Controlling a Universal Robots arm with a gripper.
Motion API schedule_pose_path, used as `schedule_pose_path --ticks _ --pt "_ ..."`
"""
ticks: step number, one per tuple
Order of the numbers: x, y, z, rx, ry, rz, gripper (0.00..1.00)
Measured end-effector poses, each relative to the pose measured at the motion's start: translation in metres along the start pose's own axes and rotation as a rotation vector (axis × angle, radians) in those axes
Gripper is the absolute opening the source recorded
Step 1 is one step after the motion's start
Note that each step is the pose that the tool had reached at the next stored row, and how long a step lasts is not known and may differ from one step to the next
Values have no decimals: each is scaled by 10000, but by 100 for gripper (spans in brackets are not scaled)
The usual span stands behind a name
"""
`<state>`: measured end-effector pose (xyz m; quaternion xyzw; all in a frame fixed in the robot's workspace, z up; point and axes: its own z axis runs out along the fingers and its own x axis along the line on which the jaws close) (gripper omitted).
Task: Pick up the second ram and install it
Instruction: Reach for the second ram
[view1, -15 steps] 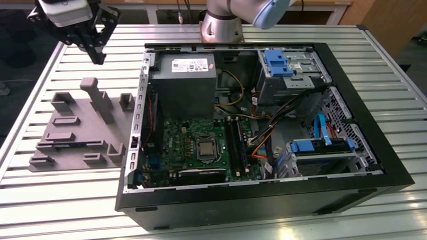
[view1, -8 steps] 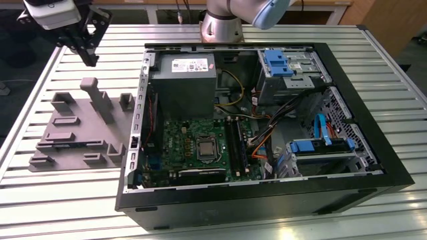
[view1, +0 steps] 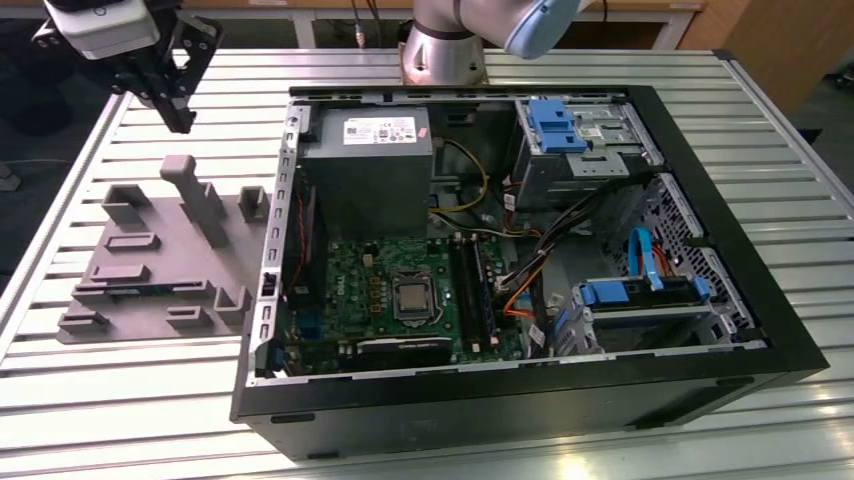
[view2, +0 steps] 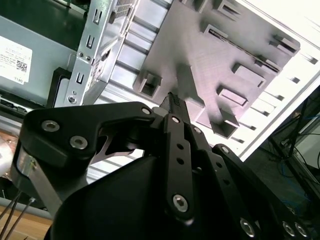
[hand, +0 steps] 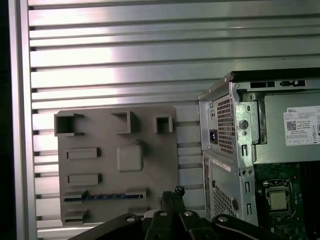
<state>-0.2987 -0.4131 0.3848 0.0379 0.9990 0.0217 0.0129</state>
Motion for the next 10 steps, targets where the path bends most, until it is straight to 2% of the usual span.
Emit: schedule_pose_path --ticks 3,10 --pt "75 -5 -2 -1 -1 0 11" --pt "314 -23 -8 -1 -1 -1 11"
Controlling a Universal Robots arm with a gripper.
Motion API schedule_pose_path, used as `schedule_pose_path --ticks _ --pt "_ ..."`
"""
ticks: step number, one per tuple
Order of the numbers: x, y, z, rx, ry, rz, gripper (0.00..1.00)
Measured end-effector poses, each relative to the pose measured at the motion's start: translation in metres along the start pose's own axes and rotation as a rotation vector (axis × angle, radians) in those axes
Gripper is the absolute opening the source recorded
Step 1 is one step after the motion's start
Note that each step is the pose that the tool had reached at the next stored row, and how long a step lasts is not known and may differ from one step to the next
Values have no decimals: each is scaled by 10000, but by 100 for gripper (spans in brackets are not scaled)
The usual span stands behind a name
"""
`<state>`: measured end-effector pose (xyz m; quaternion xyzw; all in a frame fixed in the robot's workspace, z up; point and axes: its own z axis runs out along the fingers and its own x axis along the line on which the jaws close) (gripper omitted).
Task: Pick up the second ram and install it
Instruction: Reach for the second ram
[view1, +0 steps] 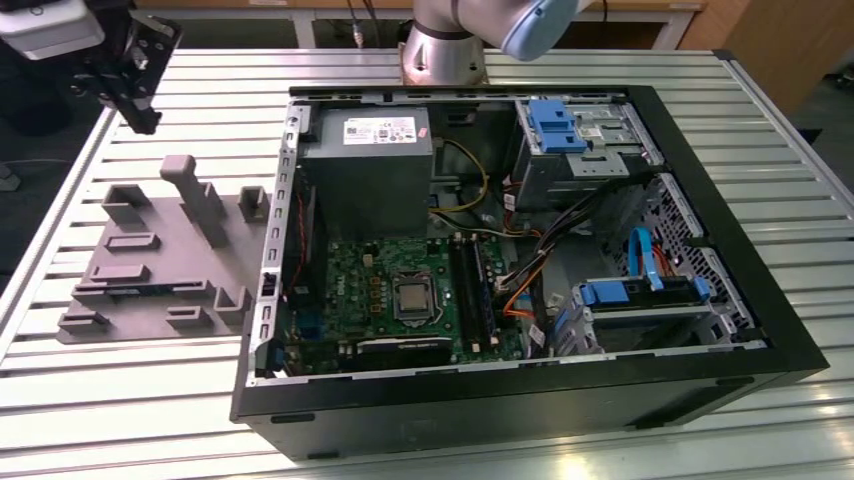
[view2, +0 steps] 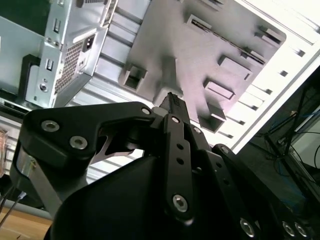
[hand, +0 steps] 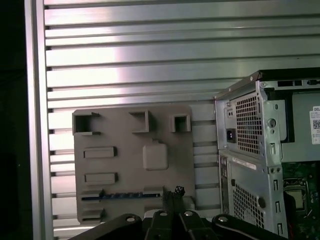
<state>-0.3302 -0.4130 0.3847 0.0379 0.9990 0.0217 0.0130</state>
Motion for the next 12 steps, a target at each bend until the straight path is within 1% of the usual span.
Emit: schedule_pose_path --ticks 2,10,12 --pt "40 -3 -1 -1 0 1 11" --pt "45 -3 -1 0 1 0 11" --pt "70 -5 -2 1 1 2 11"
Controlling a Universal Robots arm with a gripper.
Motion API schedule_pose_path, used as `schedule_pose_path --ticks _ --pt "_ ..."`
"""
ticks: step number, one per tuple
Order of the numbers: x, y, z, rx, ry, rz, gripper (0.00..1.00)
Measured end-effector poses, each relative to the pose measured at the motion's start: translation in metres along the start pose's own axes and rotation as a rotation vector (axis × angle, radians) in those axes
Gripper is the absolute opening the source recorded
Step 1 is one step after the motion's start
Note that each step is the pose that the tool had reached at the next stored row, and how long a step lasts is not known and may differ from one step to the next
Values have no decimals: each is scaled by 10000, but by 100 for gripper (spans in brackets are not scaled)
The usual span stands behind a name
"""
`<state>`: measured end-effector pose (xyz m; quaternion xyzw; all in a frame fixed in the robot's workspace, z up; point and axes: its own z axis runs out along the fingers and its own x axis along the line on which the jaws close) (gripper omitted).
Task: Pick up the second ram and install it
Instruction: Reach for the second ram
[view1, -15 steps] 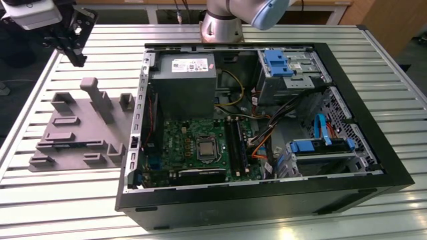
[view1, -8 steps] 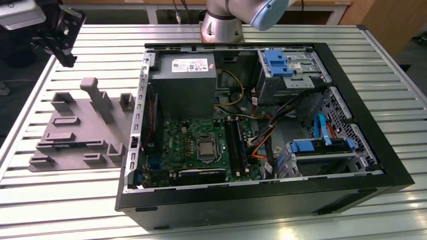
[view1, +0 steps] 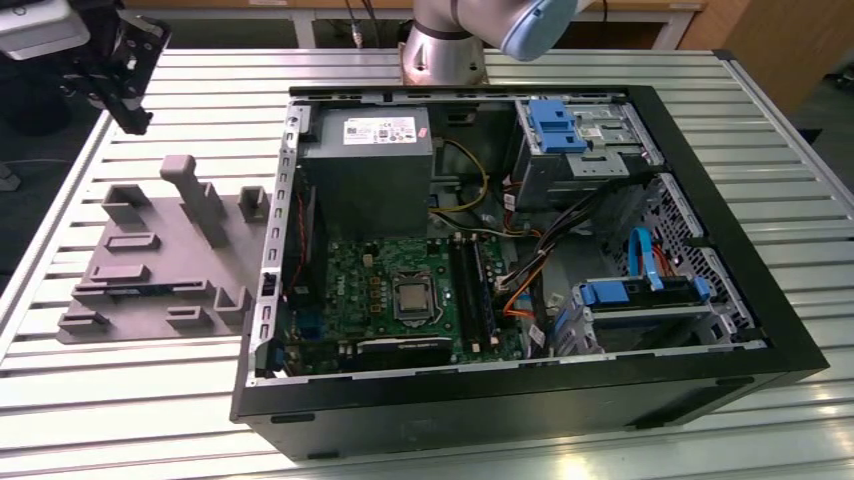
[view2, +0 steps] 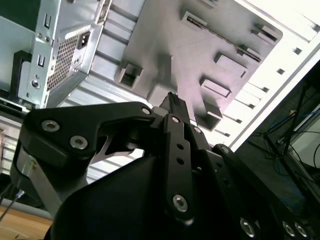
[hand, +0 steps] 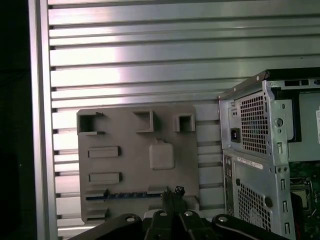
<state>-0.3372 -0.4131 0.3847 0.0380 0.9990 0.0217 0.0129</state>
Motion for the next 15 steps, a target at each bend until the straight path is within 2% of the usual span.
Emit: schedule_pose_path --ticks 5,9,12,15 --pt "206 -32 -2 -1 -1 -2 11" --pt "275 -119 2 0 19 -1 11" --pt "294 -181 2 7 101 2 11" --pt "292 -213 0 33 254 8 11"
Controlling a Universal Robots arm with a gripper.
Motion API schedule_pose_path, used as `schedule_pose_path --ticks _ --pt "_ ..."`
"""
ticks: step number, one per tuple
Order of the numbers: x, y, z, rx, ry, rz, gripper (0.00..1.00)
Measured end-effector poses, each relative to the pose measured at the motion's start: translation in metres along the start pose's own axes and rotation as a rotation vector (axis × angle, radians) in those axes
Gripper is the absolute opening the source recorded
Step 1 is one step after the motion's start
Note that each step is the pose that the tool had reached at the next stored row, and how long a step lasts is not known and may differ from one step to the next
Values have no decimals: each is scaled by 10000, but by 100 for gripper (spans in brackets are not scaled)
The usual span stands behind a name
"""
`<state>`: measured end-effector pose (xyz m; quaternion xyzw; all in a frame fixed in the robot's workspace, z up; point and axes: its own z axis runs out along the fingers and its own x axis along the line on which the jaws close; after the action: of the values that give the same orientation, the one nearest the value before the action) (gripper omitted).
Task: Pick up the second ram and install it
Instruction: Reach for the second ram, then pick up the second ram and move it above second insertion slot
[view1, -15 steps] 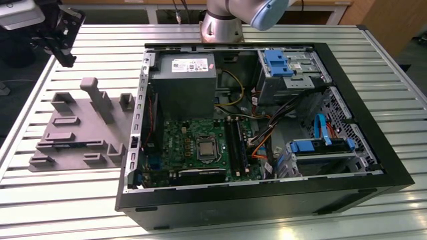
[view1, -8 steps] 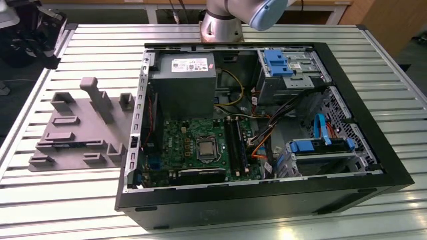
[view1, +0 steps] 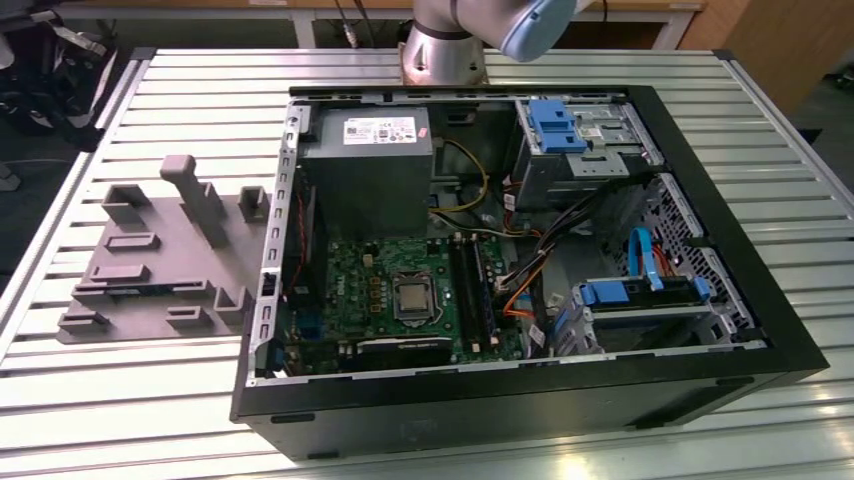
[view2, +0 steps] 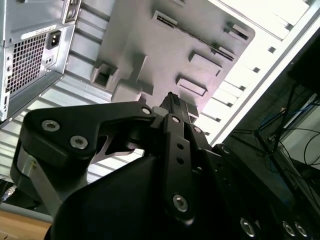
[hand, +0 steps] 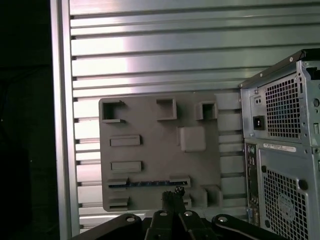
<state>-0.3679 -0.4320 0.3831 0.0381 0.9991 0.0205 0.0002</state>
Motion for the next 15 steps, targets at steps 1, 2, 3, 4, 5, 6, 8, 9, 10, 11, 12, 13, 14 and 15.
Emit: schedule_pose_path --ticks 1,2,3,4,5,6,8,9,10,11,12,13,14,15 --pt "-1 -14 0 3 41 1 11" --pt "-2 -35 3 5 63 2 11" --pt "1 -57 8 5 69 -2 11" --pt "5 -77 12 6 75 -9 11" --pt "9 -95 17 6 79 -20 11" --pt "13 -108 20 6 82 -35 11" --pt "15 -110 22 6 82 -42 11" --pt "15 -111 22 6 83 -53 11" --pt "14 -111 22 6 83 -64 11" --pt "14 -111 22 6 83 -66 11" --pt "14 -111 22 7 84 -70 11" --pt "14 -111 22 7 84 -77 11" --pt "14 -111 22 6 84 -88 11" --pt "15 -111 22 7 85 -102 11"
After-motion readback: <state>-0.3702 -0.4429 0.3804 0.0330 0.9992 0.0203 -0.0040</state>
